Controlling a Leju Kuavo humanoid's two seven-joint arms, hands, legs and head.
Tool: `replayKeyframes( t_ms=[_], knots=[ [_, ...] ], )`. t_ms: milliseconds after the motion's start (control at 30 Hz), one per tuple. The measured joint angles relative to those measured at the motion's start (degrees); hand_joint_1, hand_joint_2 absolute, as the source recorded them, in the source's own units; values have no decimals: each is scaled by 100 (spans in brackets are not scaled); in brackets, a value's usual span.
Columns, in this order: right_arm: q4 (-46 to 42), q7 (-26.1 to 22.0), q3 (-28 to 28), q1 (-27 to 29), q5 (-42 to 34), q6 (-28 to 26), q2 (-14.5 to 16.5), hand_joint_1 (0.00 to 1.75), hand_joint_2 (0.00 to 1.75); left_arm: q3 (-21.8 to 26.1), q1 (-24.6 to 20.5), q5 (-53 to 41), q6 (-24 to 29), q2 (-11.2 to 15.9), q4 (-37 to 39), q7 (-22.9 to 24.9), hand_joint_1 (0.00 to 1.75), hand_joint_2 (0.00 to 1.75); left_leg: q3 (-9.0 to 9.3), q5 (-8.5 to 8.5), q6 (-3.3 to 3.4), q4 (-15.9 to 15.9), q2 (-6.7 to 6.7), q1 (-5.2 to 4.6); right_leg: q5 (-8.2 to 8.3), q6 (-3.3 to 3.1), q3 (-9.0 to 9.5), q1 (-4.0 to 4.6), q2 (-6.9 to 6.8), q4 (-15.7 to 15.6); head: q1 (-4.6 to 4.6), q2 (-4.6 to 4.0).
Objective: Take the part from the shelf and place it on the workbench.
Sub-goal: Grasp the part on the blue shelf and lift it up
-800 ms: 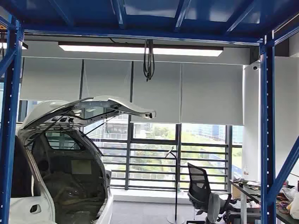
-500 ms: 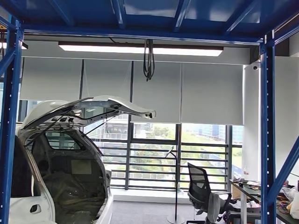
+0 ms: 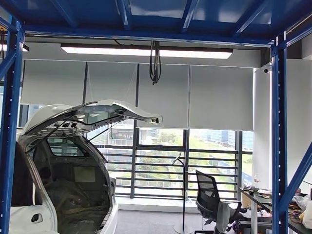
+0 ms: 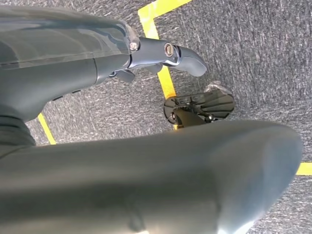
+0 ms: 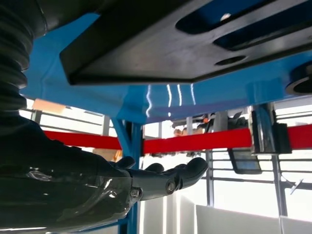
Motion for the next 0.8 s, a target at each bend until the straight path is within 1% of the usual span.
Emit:
replayKeyframes(
  t_ms=[133, 267, 567, 733, 767, 800],
  knots=[
    [427, -239, 80, -202, -79, -8, 106, 0, 175, 54, -36, -25, -7, -23, 0, 0, 0, 0, 0, 0, 0, 0, 0, 0, 0, 0, 0, 0, 0, 1, 0, 0],
    [808, -407, 298, -379, -5, -84, 245, 0, 175, 87, -95, -49, -17, -56, 0, -1, 0, 0, 0, 1, 0, 0, 2, 0, 0, 0, -3, 0, 2, 6, 0, 0],
    [1272, -556, 981, -738, 109, -60, 623, 0, 175, 152, -201, -132, -56, -204, 0, -13, 0, 0, 0, 2, -1, 0, 3, 1, 0, -1, -7, 0, 3, 10, 0, 0],
    [1389, -592, 1229, -861, 89, 10, 772, 0, 175, 169, -225, -149, -66, -262, 0, -16, 0, 0, 0, 2, -1, 0, 3, 0, 0, -1, -6, 0, 2, 10, 0, 0],
    [1410, -592, 1260, -873, 77, 25, 790, 27, 175, 171, -230, -149, -68, -269, 0, -17, 0, 0, 0, 2, -1, 0, 3, 0, 0, -1, -6, 0, 3, 10, 0, 0],
    [1438, -592, 1292, -888, 52, 46, 803, 70, 175, 174, -236, -149, -71, -275, 0, -20, 0, 0, 0, 2, -1, 0, 3, 0, 0, -1, -6, 0, 3, 10, 0, 0]
  ],
)
